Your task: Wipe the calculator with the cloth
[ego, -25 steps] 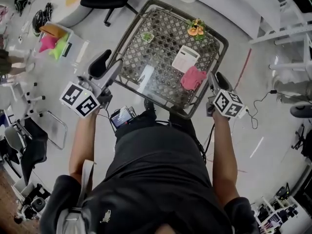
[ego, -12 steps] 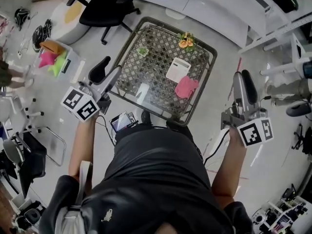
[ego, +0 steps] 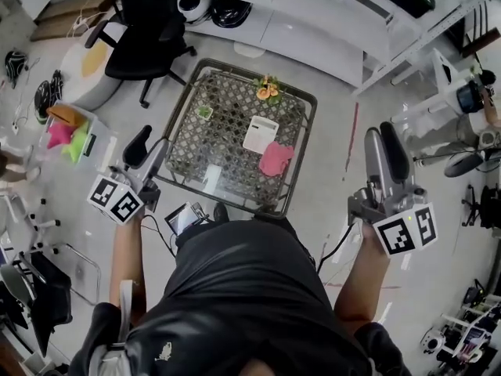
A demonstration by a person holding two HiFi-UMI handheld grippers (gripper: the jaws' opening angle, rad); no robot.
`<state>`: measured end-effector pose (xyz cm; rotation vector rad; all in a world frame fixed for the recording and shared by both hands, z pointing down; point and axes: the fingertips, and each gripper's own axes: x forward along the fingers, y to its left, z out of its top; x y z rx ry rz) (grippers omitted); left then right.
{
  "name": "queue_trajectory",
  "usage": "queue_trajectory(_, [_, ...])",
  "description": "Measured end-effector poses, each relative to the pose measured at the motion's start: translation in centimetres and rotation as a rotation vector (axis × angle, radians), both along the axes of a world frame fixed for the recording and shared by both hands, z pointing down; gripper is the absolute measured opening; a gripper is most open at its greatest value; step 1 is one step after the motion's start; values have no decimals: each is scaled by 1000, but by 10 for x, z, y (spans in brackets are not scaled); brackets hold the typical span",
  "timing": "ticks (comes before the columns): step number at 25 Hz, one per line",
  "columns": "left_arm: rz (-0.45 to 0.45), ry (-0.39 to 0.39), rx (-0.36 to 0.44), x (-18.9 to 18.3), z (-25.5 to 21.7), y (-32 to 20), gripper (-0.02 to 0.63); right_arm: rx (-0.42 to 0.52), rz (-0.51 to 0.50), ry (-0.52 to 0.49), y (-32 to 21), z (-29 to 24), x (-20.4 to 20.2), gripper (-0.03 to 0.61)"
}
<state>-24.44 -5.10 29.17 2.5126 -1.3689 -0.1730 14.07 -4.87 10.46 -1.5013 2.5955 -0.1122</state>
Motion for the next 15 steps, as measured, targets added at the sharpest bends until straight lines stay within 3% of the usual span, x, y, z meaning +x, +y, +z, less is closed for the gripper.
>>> queue_trajectory(15, [12, 22, 25, -7, 1, 1, 255, -3, 30, 19, 12, -6, -1, 143])
